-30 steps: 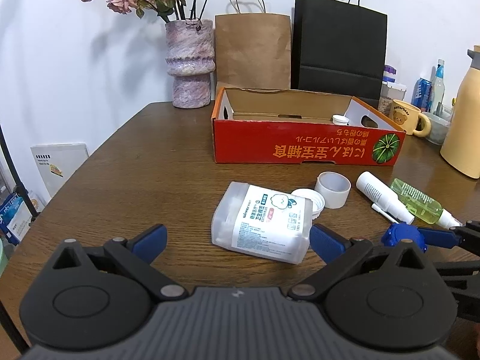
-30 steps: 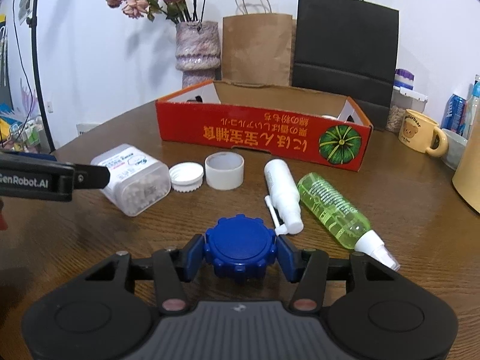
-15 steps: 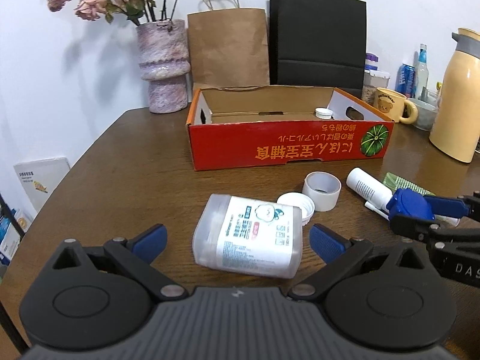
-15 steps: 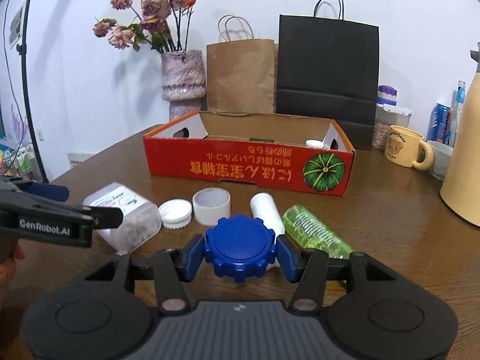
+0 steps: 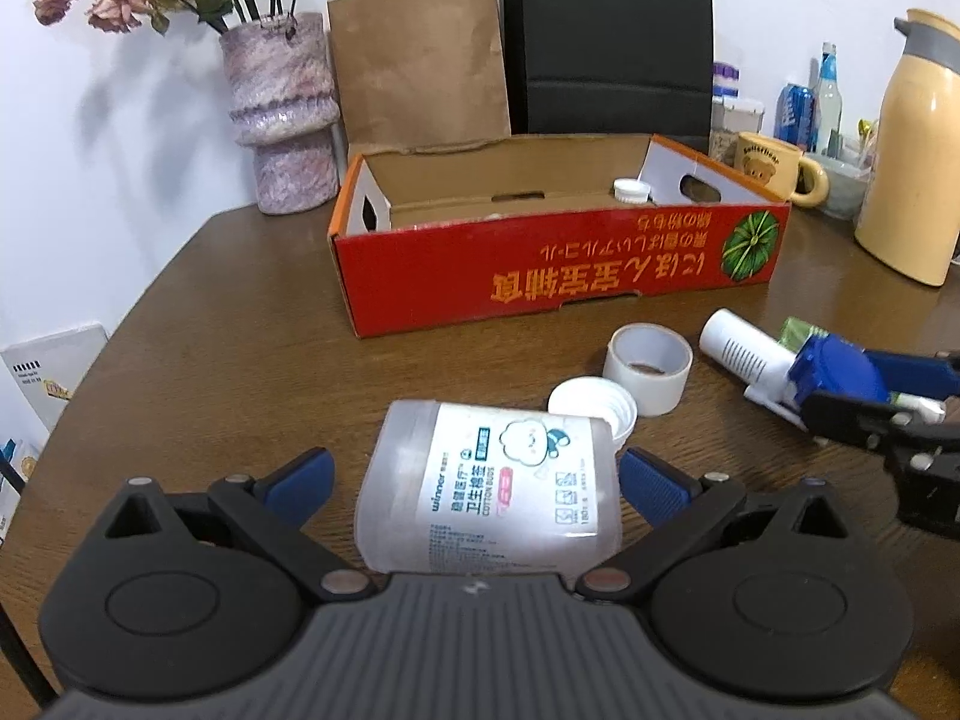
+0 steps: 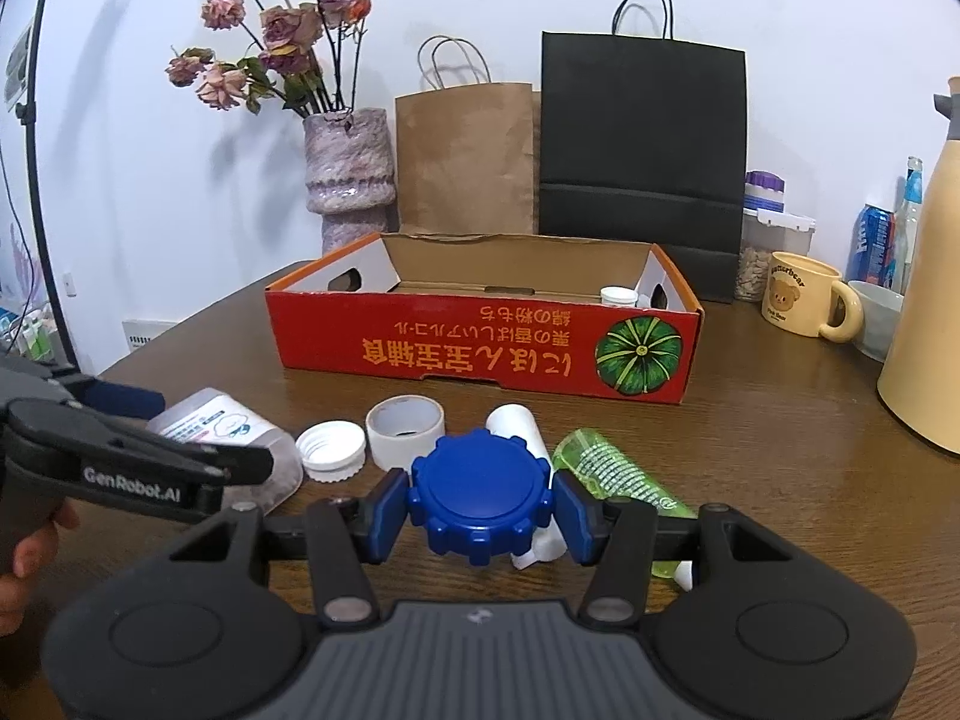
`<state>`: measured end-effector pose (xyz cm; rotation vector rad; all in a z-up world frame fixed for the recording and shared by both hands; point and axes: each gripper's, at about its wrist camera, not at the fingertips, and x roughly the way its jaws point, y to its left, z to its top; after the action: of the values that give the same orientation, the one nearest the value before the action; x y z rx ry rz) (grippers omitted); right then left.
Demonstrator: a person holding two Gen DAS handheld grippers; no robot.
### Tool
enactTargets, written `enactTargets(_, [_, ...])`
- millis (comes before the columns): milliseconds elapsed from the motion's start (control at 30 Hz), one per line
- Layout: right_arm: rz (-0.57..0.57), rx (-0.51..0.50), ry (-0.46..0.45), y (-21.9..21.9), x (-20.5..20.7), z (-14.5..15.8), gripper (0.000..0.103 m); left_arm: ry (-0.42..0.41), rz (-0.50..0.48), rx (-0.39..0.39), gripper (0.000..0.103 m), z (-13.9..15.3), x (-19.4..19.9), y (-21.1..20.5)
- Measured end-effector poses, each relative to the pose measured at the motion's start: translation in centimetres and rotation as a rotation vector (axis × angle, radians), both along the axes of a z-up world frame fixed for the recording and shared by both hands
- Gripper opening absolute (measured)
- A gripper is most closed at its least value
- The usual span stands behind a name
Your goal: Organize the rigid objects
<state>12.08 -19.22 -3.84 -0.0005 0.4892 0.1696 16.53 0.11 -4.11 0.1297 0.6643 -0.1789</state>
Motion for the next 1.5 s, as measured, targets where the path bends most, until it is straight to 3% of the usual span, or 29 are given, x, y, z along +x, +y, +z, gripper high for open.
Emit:
enactTargets(267, [-0.013,0.006,-0.007,0.0,0.0,-0.3,0.051,0.02,0.03,-0.037,0.103,-1.1,0.6,0.6])
enactTargets(533, [-0.02,0.006,-0.027,0.1,-0.2,-0.3,0.051,0.008,0.058,-0.027,0.103,-1.6,0.3,0.2])
enactTargets(600, [-0.018,0.003,-0.027,0.1,-0.3,-0.4,0.051,0.006,0.057,-0.031,0.1,-1.6,0.2,0.2])
enactTargets(700, [-0.019,0.003,-0.03,0.1,-0.4,-0.4,0.051,0.014,0.033,-0.05,0.086,-1.6,0.1,0.1])
enactTargets(1233, [-0.023,0.002,-0.055,-0.1,-0.8,-0.5,0.051,-0.034,0.058,-0.056,0.085,-1.1,-1.4,-0.4])
enactTargets(1500, [-0.026,0.009,-0.077,-0.2,-1.1,0.0,0.051,-0.105,0.064,-0.045,0.085,-0.2,-3.1,-1.3])
